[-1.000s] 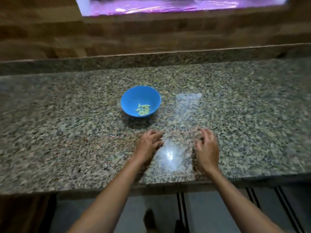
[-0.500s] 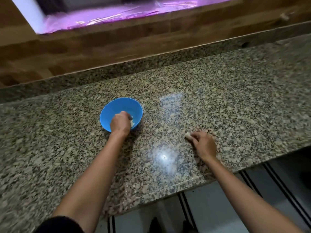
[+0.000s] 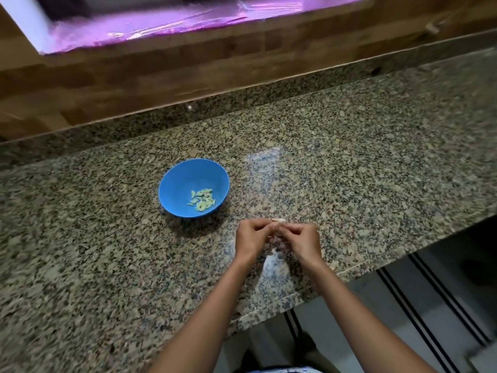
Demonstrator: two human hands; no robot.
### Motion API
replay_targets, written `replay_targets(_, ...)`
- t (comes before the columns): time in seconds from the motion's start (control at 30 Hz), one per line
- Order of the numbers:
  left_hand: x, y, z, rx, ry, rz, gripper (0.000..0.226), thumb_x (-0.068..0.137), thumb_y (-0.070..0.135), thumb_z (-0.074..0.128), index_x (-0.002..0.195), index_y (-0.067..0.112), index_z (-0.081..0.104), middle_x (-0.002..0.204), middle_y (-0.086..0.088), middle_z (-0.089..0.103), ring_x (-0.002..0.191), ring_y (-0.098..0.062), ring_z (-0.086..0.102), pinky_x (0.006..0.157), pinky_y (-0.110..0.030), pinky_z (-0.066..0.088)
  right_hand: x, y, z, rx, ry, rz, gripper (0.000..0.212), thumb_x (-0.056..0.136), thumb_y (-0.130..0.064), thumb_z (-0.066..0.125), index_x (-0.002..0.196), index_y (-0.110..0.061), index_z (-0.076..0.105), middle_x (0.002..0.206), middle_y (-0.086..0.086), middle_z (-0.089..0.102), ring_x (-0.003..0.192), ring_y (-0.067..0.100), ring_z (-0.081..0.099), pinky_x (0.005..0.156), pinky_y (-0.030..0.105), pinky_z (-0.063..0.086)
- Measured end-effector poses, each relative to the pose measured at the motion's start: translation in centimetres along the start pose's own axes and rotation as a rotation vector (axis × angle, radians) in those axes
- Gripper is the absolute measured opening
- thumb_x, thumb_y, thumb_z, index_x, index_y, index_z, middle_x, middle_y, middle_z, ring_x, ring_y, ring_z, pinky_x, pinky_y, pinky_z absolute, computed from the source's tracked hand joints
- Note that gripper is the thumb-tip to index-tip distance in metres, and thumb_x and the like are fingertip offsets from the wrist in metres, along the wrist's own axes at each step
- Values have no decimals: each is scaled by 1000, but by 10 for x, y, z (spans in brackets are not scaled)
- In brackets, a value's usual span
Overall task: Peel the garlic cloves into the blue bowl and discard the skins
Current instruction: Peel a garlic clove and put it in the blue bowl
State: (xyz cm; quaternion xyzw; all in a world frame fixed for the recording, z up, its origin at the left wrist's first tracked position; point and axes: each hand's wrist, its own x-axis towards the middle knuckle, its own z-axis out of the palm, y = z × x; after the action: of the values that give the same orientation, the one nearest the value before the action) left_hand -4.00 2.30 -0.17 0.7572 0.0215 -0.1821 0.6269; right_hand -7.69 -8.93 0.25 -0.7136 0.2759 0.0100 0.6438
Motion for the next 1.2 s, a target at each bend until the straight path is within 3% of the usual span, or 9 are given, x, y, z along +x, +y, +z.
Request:
replay_targets(0.23, 0, 5, 6, -82, -6, -102, 12, 90, 3, 59, 86, 6, 71, 66, -6, 68, 55, -10, 63, 56, -22, 55, 9, 2, -12, -41, -61, 4, 12, 87, -16, 64, 87, -7, 72, 71, 13, 71, 59, 22, 64, 66, 42, 55)
replay_targets(0.3, 2, 3, 5, -139, 44, -185, 8, 88, -1, 60, 89, 0, 68, 68, -13, 65, 53, -15, 60, 54, -24, 54, 14, 1, -25, -228, -4, -64, 15, 87, -20, 64, 93, -9, 72, 76, 4, 71, 55, 15, 60, 58, 32, 54)
replay_targets(0.47, 6, 2, 8, 216, 164, -140, 7, 80, 4, 71, 77, 3, 65, 73, -9, 72, 58, -13, 67, 58, -28, 58, 32, 0, -58, -889, 47, -219, 13, 89, -31, 60, 93, -21, 69, 72, -9, 64, 49, 0, 50, 37, 11, 26)
replay_targets(0.67, 8, 13, 11, 589, 106, -129, 7, 77, 9, 76, 72, 11, 71, 75, -4, 72, 67, -11, 68, 65, -25, 58, 42, -2, -70, -1044, 32, -307, 35, 88, -50, 52, 100, -20, 64, 84, -3, 64, 67, 8, 52, 52, 17, 33)
replay_targets(0.77, 11, 18, 13, 721, 63, -154, 7, 79, 7, 73, 74, 11, 71, 79, -3, 71, 74, -13, 66, 75, -30, 56, 37, 6, -70, -973, 123, -510, 41, 93, -35, 52, 130, -18, 51, 112, 1, 61, 96, 14, 56, 79, 22, 42)
replay_targets(0.9, 11, 21, 24, 911, 84, -82, 12, 86, 2, 62, 78, 9, 68, 78, -4, 67, 74, -16, 64, 69, -28, 55, 27, 15, -57, -680, 4, -682, 32, 90, -12, 55, 122, -13, 58, 113, 2, 65, 98, 14, 61, 86, 20, 45)
replay_targets(1.0, 1, 19, 32, 1028, 86, 29, 10, 88, 0, 55, 86, 5, 63, 83, -8, 64, 78, -21, 61, 60, -24, 48, 21, 10, -48, -571, -180, -541, 23, 92, -12, 54, 112, -12, 65, 103, 3, 69, 85, 12, 64, 78, 24, 54)
replay_targets(1.1, -6, 7, 26, 1026, 83, 158, 7, 86, 3, 57, 87, 5, 64, 88, -10, 65, 83, -25, 60, 74, -34, 51, 24, 4, -39, -546, -334, -351, 24, 92, -13, 56, 114, -10, 65, 100, 4, 70, 83, 15, 66, 79, 30, 55)
replay_targets(1.2, -8, 0, 11, 504, 125, 51, 8, 81, 4, 70, 80, 12, 72, 77, 0, 69, 71, -12, 65, 69, -25, 54, 26, 2, -34, -392, -496, -167, 23, 93, -13, 55, 114, -8, 63, 74, 4, 68, 53, 11, 61, 53, 25, 54)
